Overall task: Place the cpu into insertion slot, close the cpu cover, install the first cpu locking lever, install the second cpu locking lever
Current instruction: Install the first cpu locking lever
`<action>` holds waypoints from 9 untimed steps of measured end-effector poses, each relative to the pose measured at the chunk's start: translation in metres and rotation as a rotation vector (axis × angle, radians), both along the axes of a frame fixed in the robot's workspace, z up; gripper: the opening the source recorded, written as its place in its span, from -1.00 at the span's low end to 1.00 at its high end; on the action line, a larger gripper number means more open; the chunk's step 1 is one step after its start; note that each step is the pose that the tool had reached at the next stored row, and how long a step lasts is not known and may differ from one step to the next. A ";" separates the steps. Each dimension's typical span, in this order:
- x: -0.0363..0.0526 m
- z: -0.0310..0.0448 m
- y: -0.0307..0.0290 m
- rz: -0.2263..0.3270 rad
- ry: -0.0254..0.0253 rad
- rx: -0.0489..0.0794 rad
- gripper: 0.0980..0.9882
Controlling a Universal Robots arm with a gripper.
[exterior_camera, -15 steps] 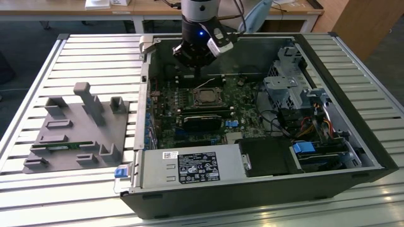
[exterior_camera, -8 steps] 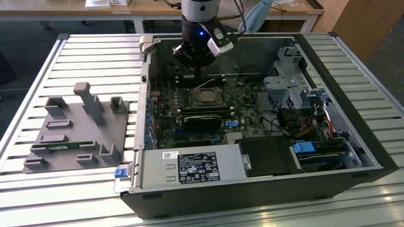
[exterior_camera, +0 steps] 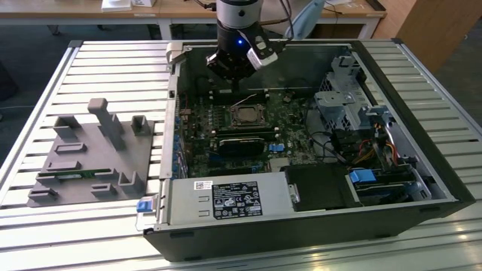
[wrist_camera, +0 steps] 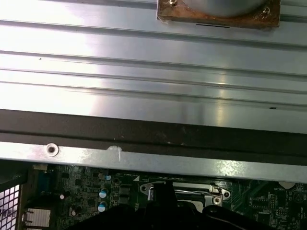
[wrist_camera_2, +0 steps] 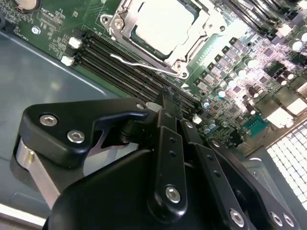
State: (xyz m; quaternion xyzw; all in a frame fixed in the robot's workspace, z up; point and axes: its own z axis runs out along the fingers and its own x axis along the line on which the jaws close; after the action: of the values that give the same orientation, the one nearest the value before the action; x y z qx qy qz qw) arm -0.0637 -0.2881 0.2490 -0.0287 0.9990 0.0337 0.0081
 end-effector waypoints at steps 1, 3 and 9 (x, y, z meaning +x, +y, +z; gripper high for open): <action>0.0000 -0.0007 0.0000 -0.001 0.0000 0.000 -0.98; 0.0002 -0.0024 0.0000 -0.002 0.0000 0.002 -0.98; 0.0070 -0.0089 0.0000 -0.002 0.0003 0.006 -0.98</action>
State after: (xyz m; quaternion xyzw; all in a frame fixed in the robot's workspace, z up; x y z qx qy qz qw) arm -0.0567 -0.2881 0.2401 -0.0279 0.9989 0.0365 0.0080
